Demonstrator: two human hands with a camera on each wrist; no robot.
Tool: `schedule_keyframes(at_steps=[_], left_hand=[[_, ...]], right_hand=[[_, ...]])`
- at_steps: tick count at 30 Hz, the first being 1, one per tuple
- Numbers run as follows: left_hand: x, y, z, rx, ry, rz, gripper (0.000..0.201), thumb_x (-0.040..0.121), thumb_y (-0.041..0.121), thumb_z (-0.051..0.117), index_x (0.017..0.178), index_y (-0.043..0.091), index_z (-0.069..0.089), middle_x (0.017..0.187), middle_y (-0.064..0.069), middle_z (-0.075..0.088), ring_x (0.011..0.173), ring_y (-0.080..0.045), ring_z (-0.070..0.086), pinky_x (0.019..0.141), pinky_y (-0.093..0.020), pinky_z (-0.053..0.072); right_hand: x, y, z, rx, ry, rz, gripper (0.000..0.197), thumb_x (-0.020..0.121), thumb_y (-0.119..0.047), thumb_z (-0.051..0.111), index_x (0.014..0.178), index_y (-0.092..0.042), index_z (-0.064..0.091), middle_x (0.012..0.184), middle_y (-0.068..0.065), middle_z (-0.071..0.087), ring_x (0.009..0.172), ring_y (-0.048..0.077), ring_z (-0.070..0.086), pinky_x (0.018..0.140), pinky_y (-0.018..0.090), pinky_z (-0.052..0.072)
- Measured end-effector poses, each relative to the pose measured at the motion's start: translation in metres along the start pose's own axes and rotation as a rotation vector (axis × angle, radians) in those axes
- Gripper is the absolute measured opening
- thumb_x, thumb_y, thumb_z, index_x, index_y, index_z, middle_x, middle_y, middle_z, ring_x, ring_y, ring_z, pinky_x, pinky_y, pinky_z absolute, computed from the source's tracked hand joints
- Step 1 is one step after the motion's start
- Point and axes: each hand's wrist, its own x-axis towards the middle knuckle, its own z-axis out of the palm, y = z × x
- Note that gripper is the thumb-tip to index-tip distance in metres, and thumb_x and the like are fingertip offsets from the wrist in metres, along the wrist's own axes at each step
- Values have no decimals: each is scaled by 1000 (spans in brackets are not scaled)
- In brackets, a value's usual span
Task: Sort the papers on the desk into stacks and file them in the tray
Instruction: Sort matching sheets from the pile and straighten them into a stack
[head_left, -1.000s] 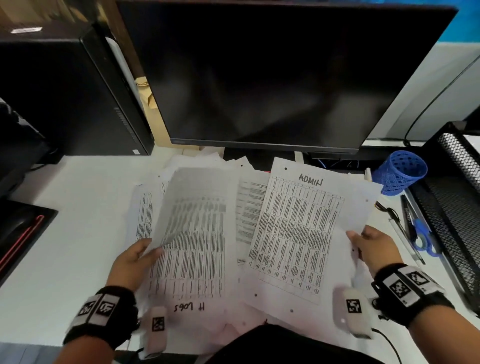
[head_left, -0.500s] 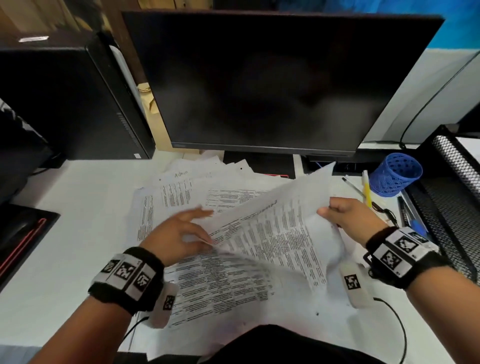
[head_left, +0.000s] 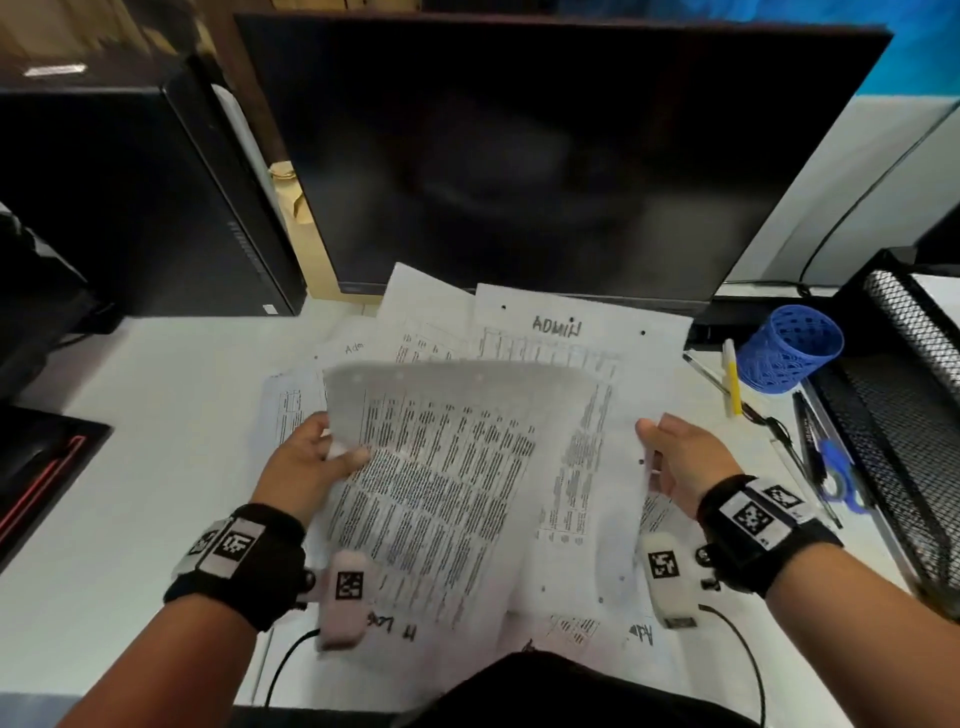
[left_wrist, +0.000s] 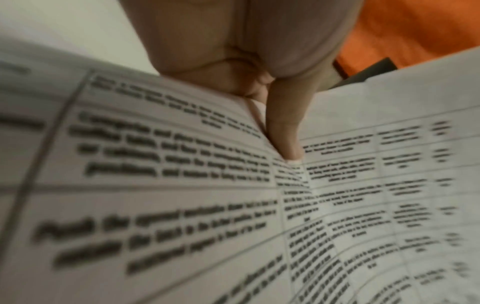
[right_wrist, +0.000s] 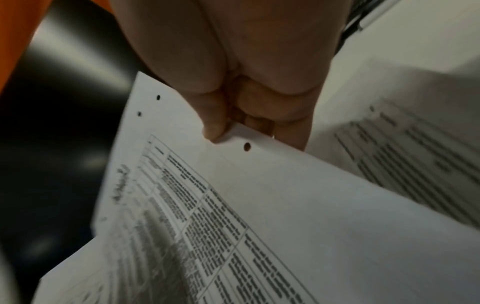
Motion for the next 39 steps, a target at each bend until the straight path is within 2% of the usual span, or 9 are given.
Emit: schedule_keyframes(at_steps=[6, 10, 13, 16, 18, 22, 27, 33, 39], left_hand=[[-6, -17, 35, 125, -74, -128, 56, 86, 16, 65, 136, 27, 42, 122, 3, 55, 116, -13, 49, 100, -34, 37], [-6, -22, 42, 462, -129, -207, 45, 91, 28, 59, 131, 8, 50, 126, -6, 55, 114, -22, 51, 92, -27, 36], [-3, -29, 33, 580, -10, -251, 60, 89, 28, 61, 140, 4, 40, 143, -12, 44, 130, -28, 41, 106, -34, 31], [-4, -44, 24, 469, 87, -209, 42, 85, 22, 67, 124, 9, 58, 120, -12, 63, 107, -27, 57, 96, -36, 44], [-9, -49, 24, 412, 70, -195, 34, 84, 20, 68, 117, 11, 63, 106, -7, 67, 98, -25, 60, 89, -32, 44], [-14, -53, 26, 424, 96, -201, 31, 84, 19, 68, 113, 10, 64, 94, -5, 64, 88, -21, 55, 83, -30, 41], [-16, -44, 21, 421, 70, -144, 22, 88, 19, 63, 108, 10, 63, 92, -5, 63, 90, -24, 57, 79, -30, 40], [-4, -19, 6, 486, 51, 11, 26, 88, 23, 63, 110, 9, 65, 104, -4, 59, 104, -25, 56, 87, -33, 43], [5, -5, -2, 758, -205, 243, 25, 71, 51, 71, 93, 40, 65, 140, 34, 9, 134, 5, -6, 116, -37, -4]], right_hand=[[-10, 24, 53, 47, -90, 159, 23, 91, 7, 39, 72, 1, 50, 49, 2, 45, 42, 15, 43, 52, 25, 39], [-8, 39, 70, -170, -189, 251, 27, 93, 0, 41, 113, 2, 59, 92, 14, 63, 78, 25, 61, 77, 41, 55], [0, 36, 58, -438, -16, 139, 31, 92, -21, 53, 120, -8, 54, 110, 12, 62, 94, 26, 60, 82, 34, 50], [18, 34, 33, -520, 193, 124, 54, 88, -24, 62, 136, -9, 42, 126, 13, 56, 106, 29, 58, 85, 31, 47], [24, 35, 27, -471, 169, 183, 52, 85, -25, 65, 131, -8, 46, 109, 13, 63, 88, 27, 59, 82, 35, 51], [25, 41, 29, -549, 72, 176, 30, 85, -29, 65, 65, -8, 58, 49, 5, 57, 46, 20, 49, 51, 29, 39], [22, 36, 28, -759, 33, 102, 24, 91, -28, 56, 91, -4, 60, 89, 12, 67, 84, 28, 64, 75, 31, 49], [5, 21, 12, -650, -115, -14, 14, 88, -21, 64, 74, -16, 62, 53, -7, 60, 54, 13, 52, 55, 19, 40], [-8, 36, 26, -845, -344, -9, 32, 84, -37, 66, 108, -16, 61, 87, -4, 66, 72, 5, 60, 63, 17, 38]])
